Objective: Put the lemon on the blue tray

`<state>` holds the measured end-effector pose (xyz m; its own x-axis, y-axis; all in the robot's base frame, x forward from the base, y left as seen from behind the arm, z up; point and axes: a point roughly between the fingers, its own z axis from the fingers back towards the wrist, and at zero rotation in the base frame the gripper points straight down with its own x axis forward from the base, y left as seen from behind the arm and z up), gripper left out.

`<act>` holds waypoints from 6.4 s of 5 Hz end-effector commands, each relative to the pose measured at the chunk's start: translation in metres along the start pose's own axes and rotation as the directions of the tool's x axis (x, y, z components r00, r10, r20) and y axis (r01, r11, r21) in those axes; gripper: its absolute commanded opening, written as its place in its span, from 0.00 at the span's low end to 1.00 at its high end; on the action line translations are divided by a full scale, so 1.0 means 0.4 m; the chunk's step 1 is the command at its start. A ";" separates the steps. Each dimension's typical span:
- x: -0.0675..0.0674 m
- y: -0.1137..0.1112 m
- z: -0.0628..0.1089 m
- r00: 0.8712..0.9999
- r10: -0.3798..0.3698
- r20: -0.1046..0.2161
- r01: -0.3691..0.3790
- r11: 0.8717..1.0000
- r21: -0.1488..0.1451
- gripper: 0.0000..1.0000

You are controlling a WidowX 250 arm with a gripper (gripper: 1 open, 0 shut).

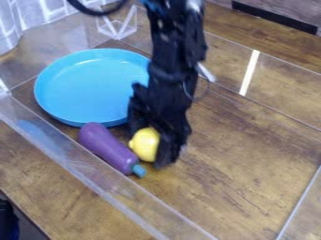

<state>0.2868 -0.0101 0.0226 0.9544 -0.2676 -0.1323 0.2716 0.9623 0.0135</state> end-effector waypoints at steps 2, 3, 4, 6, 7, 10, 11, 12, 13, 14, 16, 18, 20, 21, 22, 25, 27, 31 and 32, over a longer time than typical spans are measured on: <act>0.034 0.053 0.195 0.987 0.080 0.139 -0.091 0.993 0.073 0.00; 0.029 0.080 0.171 0.986 0.106 0.132 -0.116 0.991 0.067 0.00; 0.019 0.100 0.141 0.987 0.113 0.114 -0.120 0.992 0.051 0.00; 0.061 0.117 0.069 0.977 0.189 0.096 -0.192 0.981 0.018 0.00; 0.054 0.146 0.063 0.967 0.233 0.105 -0.235 0.972 0.010 0.00; 0.013 0.168 0.051 0.935 0.338 0.103 -0.338 0.941 -0.026 0.00; 0.006 0.158 0.064 0.916 0.388 0.102 -0.386 0.922 -0.043 0.00; -0.005 0.128 0.065 0.916 0.388 0.104 -0.384 0.922 -0.053 0.00; -0.016 0.097 0.068 0.916 0.387 0.106 -0.382 0.922 -0.063 0.00; -0.026 0.101 0.080 0.921 0.375 0.108 -0.371 0.927 -0.055 0.00; -0.044 0.120 0.107 0.931 0.347 0.114 -0.345 0.938 -0.039 0.00; -0.064 0.179 0.201 0.904 0.395 0.163 -0.396 0.918 -0.027 0.00; -0.098 0.307 0.293 0.839 0.499 0.215 -0.507 0.862 -0.023 0.00; -0.101 0.339 0.252 0.853 0.478 0.210 -0.490 0.872 0.006 0.00; -0.097 0.387 0.205 0.866 0.458 0.201 -0.474 0.880 0.035 0.00; -0.101 0.493 0.106 0.899 0.397 0.186 -0.422 0.899 0.121 0.00; -0.102 0.520 0.061 0.892 0.417 0.174 -0.440 0.888 0.129 0.00; -0.064 0.507 0.053 0.894 0.410 0.180 -0.435 0.890 0.136 0.00; -0.067 0.495 0.039 0.907 0.379 0.183 -0.405 0.904 0.138 0.00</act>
<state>0.3108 0.1905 0.0306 0.9909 0.1320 0.0278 -0.1349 0.9723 0.1908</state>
